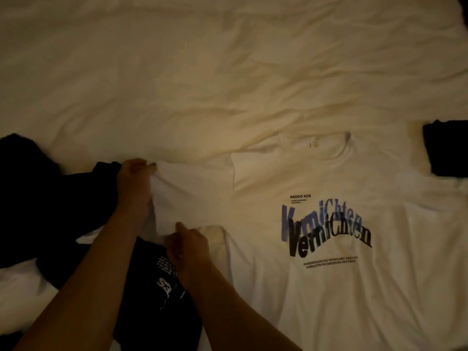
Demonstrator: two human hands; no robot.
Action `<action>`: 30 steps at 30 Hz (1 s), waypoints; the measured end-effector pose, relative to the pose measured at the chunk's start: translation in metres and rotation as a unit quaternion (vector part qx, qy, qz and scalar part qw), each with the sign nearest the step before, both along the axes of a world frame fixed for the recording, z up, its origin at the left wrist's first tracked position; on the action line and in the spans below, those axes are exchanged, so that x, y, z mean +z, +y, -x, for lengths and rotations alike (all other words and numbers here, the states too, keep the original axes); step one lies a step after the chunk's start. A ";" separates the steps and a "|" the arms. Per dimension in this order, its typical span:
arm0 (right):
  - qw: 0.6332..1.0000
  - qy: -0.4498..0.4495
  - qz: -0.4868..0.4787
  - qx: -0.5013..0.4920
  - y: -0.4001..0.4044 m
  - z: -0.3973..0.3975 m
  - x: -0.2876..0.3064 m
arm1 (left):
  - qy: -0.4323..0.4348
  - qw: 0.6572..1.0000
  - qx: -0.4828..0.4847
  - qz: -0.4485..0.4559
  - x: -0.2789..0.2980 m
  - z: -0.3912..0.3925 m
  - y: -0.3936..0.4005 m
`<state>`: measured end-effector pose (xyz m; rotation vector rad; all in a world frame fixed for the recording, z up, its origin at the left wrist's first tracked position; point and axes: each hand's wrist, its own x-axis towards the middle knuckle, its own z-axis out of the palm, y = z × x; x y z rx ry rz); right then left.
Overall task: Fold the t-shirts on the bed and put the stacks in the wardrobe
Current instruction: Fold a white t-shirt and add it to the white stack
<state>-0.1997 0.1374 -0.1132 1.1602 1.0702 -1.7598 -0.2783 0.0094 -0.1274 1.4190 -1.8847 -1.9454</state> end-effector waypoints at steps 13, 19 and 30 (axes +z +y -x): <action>0.987 -0.065 0.061 -0.134 0.000 0.001 0.013 | -0.151 0.985 -0.025 -0.076 -0.003 0.019 -0.015; 0.979 -0.085 0.083 -0.164 0.004 -0.009 0.016 | -0.107 0.985 -0.054 0.127 0.014 0.000 -0.008; 0.979 -0.082 0.096 -0.163 0.003 -0.009 0.021 | -0.178 0.973 0.025 -0.145 -0.028 -0.014 -0.031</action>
